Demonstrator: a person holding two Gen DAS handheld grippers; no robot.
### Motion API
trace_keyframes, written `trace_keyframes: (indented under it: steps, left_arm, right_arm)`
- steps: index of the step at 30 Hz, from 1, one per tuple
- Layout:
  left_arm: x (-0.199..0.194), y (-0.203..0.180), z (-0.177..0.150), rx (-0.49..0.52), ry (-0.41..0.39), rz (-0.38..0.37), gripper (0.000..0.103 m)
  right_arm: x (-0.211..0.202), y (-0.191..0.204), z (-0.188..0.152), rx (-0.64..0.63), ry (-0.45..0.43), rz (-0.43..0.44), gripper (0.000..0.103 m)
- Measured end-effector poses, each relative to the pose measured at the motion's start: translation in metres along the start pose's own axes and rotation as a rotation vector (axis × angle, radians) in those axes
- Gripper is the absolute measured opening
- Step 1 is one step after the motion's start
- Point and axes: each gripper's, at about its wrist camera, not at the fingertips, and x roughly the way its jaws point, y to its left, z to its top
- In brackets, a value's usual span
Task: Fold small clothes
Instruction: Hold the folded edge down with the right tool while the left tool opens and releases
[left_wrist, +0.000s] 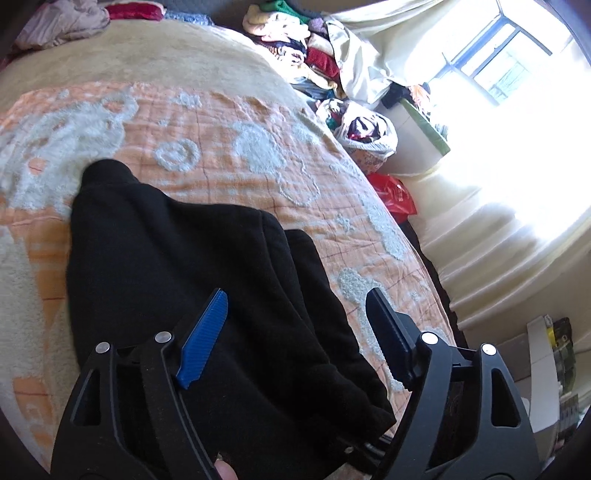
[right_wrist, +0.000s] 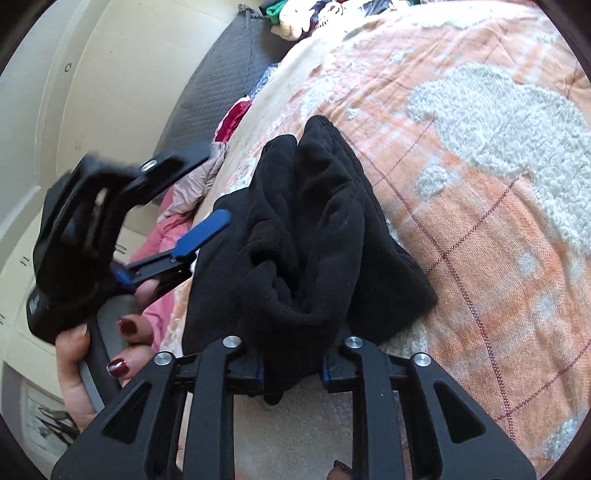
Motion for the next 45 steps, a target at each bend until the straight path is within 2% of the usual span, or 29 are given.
trace_keyframes:
  steps: [1, 3, 5, 9, 13, 15, 17, 18, 19, 20, 21, 23, 24, 26, 29, 35, 37, 38, 39, 42, 45]
  left_arm:
    - [-0.013, 0.003, -0.003, 0.018, -0.033, 0.032, 0.07]
    - [-0.029, 0.01, -0.01, 0.052, -0.062, 0.084, 0.073]
    - [-0.038, 0.022, -0.02, 0.083, -0.064, 0.184, 0.073]
    - [-0.035, 0.045, -0.044, 0.085, -0.021, 0.243, 0.073]
    - [-0.027, 0.049, -0.057, 0.092, -0.011, 0.247, 0.074]
    - [-0.028, 0.049, -0.057, 0.097, -0.019, 0.25, 0.074]
    - [-0.029, 0.046, -0.058, 0.114, -0.025, 0.263, 0.074]
    - [-0.029, 0.043, -0.058, 0.13, -0.027, 0.276, 0.074]
    - [-0.029, 0.04, -0.058, 0.148, -0.029, 0.29, 0.074]
    - [-0.029, 0.038, -0.058, 0.158, -0.032, 0.302, 0.074]
    - [-0.031, 0.036, -0.057, 0.168, -0.038, 0.314, 0.074]
    - [-0.035, 0.033, -0.056, 0.185, -0.049, 0.337, 0.074]
    - [-0.035, 0.032, -0.055, 0.186, -0.052, 0.339, 0.074]
    - [-0.033, 0.034, -0.054, 0.163, -0.036, 0.31, 0.074]
    - [-0.024, 0.032, -0.058, 0.165, -0.003, 0.301, 0.074]
    - [-0.02, 0.028, -0.063, 0.157, 0.001, 0.306, 0.074]
    - [-0.022, 0.028, -0.065, 0.16, -0.001, 0.317, 0.074]
    - [-0.022, 0.027, -0.065, 0.163, -0.004, 0.324, 0.074]
    - [-0.023, 0.027, -0.066, 0.164, -0.005, 0.327, 0.074]
    - [-0.026, 0.027, -0.067, 0.158, -0.01, 0.324, 0.074]
    - [-0.029, 0.023, -0.069, 0.161, -0.014, 0.33, 0.074]
  right_arm:
    - [-0.004, 0.0, 0.003, 0.005, 0.011, 0.01, 0.032]
    - [-0.01, 0.003, 0.012, -0.009, 0.026, 0.02, 0.049]
    - [-0.009, 0.009, 0.03, -0.033, 0.05, 0.019, 0.057]
    - [0.01, 0.025, 0.064, -0.128, 0.143, 0.018, 0.062]
    - [0.04, 0.042, 0.088, -0.28, 0.233, -0.074, 0.062]
    - [0.049, 0.045, 0.096, -0.33, 0.249, -0.121, 0.058]
    - [0.058, 0.048, 0.099, -0.379, 0.261, -0.13, 0.056]
    - [0.06, 0.052, 0.1, -0.417, 0.249, -0.148, 0.05]
    - [0.065, 0.052, 0.101, -0.459, 0.232, -0.169, 0.04]
    - [0.067, 0.056, 0.1, -0.521, 0.206, -0.177, 0.018]
    - [0.079, 0.067, 0.102, -0.591, 0.18, -0.159, 0.017]
    - [0.071, 0.077, 0.099, -0.654, 0.119, -0.108, 0.016]
    - [0.066, 0.077, 0.1, -0.649, 0.102, -0.099, 0.016]
    - [0.072, 0.067, 0.108, -0.651, 0.1, -0.142, 0.016]
    - [0.083, 0.036, 0.112, -0.558, 0.174, -0.211, 0.016]
    - [0.074, 0.033, 0.11, -0.53, 0.137, -0.193, 0.017]
    - [0.067, 0.027, 0.11, -0.489, 0.137, -0.206, 0.032]
    - [0.065, 0.025, 0.109, -0.466, 0.161, -0.187, 0.043]
    - [0.06, 0.024, 0.109, -0.459, 0.174, -0.17, 0.05]
    - [0.045, 0.029, 0.101, -0.482, 0.183, -0.153, 0.062]
    - [0.031, 0.024, 0.092, -0.445, 0.209, -0.119, 0.068]
